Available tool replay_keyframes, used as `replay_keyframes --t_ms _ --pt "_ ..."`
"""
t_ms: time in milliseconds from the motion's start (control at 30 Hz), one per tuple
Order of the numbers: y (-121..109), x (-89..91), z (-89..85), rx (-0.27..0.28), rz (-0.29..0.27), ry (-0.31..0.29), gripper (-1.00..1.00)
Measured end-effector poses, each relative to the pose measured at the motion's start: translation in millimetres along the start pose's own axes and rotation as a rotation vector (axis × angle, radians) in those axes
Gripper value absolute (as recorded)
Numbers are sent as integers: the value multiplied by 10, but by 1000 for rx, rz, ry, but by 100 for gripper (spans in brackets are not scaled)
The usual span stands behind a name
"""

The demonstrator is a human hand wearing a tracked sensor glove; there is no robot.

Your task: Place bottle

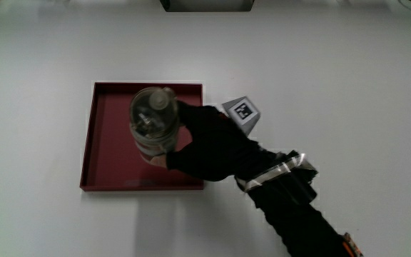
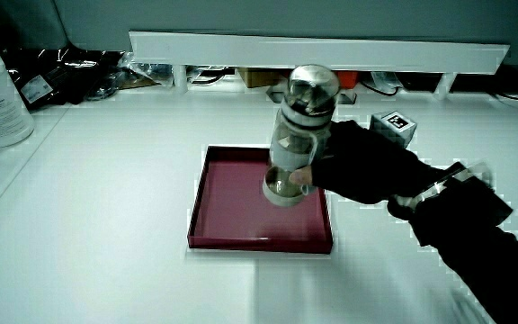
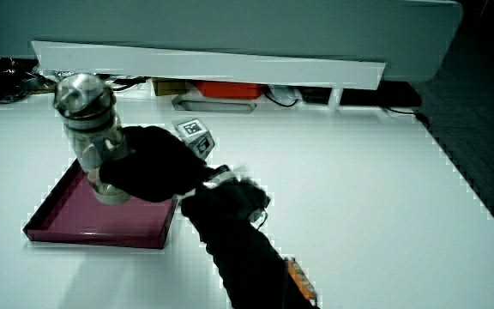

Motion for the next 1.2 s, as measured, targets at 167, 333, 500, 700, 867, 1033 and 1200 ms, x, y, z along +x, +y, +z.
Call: replay_keyframes --t_ms 167,333,500,700,867,1033,1200 --pt "42 190 -101 19 -44 -9 0" --pt "59 324 -140 17 -97 -10 0" --pt "47 388 -165 29 -100 33 0" --pt "62 456 -174 4 -121 70 0" --pt "51 454 -174 5 -124 76 -21" --pt "47 487 -171 -22 -141 86 -42" --pt "29 500 -128 -54 -126 134 -62"
